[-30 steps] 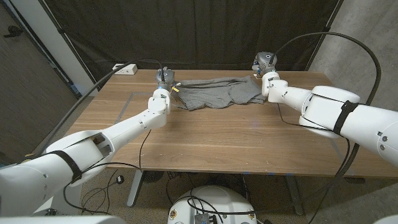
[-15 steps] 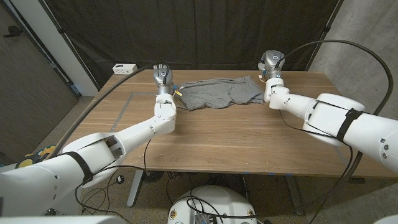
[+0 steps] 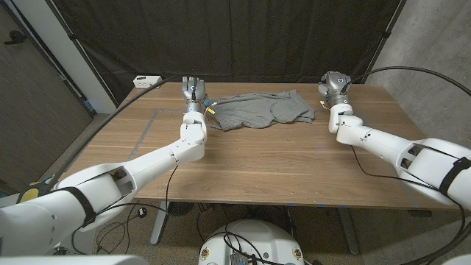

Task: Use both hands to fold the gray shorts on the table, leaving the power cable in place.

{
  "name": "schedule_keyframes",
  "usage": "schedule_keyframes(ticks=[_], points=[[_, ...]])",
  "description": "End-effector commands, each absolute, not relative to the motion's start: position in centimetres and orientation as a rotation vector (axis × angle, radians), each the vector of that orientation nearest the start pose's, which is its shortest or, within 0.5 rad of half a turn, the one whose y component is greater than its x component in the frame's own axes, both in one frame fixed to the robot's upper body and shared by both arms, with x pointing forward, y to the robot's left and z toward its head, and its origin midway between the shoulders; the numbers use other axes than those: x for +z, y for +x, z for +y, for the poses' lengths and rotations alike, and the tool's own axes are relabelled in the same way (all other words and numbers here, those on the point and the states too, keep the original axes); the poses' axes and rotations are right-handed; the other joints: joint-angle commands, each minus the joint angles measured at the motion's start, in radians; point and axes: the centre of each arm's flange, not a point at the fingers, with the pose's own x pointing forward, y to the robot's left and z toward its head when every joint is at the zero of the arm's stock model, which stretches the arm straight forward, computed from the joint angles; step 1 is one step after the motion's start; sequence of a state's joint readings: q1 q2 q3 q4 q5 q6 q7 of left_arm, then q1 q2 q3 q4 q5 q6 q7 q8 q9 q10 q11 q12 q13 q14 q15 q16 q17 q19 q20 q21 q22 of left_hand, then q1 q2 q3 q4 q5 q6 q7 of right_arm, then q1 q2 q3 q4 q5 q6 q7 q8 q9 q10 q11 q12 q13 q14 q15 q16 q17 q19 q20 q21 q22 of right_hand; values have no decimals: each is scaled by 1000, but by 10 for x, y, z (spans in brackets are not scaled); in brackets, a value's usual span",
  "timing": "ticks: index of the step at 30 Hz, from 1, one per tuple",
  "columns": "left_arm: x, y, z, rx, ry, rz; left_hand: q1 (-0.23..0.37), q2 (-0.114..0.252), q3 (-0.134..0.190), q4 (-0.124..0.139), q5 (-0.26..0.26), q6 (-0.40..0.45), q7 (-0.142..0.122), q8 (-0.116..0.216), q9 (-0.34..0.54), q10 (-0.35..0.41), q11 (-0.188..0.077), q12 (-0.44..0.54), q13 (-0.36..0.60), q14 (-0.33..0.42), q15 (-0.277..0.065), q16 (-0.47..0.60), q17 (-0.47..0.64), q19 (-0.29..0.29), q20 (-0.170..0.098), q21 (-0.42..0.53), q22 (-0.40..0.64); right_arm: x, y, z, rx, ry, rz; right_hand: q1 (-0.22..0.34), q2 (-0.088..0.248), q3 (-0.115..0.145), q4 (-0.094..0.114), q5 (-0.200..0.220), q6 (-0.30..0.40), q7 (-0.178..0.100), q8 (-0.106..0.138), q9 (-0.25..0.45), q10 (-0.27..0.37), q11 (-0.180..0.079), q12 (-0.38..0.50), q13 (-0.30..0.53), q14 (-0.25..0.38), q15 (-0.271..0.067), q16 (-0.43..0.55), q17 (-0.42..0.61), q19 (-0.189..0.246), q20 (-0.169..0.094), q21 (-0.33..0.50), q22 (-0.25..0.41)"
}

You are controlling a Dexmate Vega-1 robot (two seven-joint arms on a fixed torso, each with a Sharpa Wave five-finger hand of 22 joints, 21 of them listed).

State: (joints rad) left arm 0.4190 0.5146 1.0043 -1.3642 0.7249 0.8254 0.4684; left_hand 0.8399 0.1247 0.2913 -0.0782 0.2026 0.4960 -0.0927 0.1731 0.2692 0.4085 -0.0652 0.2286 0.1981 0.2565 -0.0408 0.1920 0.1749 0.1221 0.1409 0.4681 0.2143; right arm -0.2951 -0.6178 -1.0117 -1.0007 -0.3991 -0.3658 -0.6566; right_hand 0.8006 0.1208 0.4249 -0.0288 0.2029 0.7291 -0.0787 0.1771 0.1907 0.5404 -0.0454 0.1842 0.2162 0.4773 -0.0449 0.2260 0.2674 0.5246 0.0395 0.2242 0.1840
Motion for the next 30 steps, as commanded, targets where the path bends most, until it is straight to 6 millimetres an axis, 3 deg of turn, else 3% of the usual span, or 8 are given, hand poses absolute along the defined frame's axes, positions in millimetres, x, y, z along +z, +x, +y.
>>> schedule_keyframes(ticks=[1,7,15,18,24,27,30], points=[[71,647,205,565,1414,-555,-45,-3,-7,21,-4,-48,7,-5,-16,-13,18,-9,3,-6,17,-3,6,-19,9,-6,1,94,655,-260,-504,-1356,-739,-30,9,6,13,-9,-74,-5,-7,3,-42,2,-7,1,-26,-78,-12,-2,-17,-10,-8,2],[71,647,207,477,1363,-563,-107,-2,-24,48,-5,-104,18,-5,-38,-27,37,-15,4,-24,34,-6,9,-45,22,-16,0,88,646,-259,-422,-1289,-765,-63,16,5,24,-14,-143,-15,-9,2,-86,4,-8,-1,-50,-68,-19,-5,-27,-12,-12,1],[68,642,208,383,1319,-552,-190,-8,-51,85,-16,-170,24,-3,-63,-52,50,-21,4,-60,63,-10,10,-90,48,-34,-1,80,642,-259,-328,-1264,-756,-139,35,-9,64,-21,-215,-6,-4,1,-138,5,-5,-6,-95,-44,-25,-5,-48,-12,-20,-3],[67,640,209,352,1303,-542,-237,-16,-69,105,-24,-201,30,-1,-73,-67,52,-24,4,-80,75,-10,10,-116,66,-47,-2,74,640,-260,-293,-1265,-760,-180,40,-20,88,-20,-242,-11,-4,1,-154,9,-3,-9,-113,-38,-27,-7,-66,-11,-26,-4],[63,636,208,297,1293,-520,-318,-50,-111,133,-27,-264,45,-2,-85,-104,59,-30,2,-130,96,-14,8,-163,73,-72,-6,65,638,-257,-245,-1319,-732,-273,35,-50,139,-13,-301,-10,-2,0,-189,20,-1,-13,-162,-25,-33,-13,-108,-37,-33,-4],[61,634,208,270,1298,-517,-355,-69,-132,145,-22,-297,47,-2,-88,-135,69,-36,2,-154,107,-13,8,-189,73,-86,-7,62,636,-256,-222,-1345,-718,-329,18,-77,162,-8,-339,-9,-3,0,-218,20,-3,-15,-197,-20,-37,-18,-144,-25,-39,-5],[60,632,207,251,1302,-501,-380,-85,-149,153,-19,-316,56,-1,-89,-153,76,-37,1,-176,119,-16,8,-202,74,-94,-7,58,635,-254,-211,-1360,-708,-350,8,-86,165,-4,-359,-13,-3,-1,-230,18,-2,-16,-219,-23,-41,-22,-163,-15,-41,-5]])
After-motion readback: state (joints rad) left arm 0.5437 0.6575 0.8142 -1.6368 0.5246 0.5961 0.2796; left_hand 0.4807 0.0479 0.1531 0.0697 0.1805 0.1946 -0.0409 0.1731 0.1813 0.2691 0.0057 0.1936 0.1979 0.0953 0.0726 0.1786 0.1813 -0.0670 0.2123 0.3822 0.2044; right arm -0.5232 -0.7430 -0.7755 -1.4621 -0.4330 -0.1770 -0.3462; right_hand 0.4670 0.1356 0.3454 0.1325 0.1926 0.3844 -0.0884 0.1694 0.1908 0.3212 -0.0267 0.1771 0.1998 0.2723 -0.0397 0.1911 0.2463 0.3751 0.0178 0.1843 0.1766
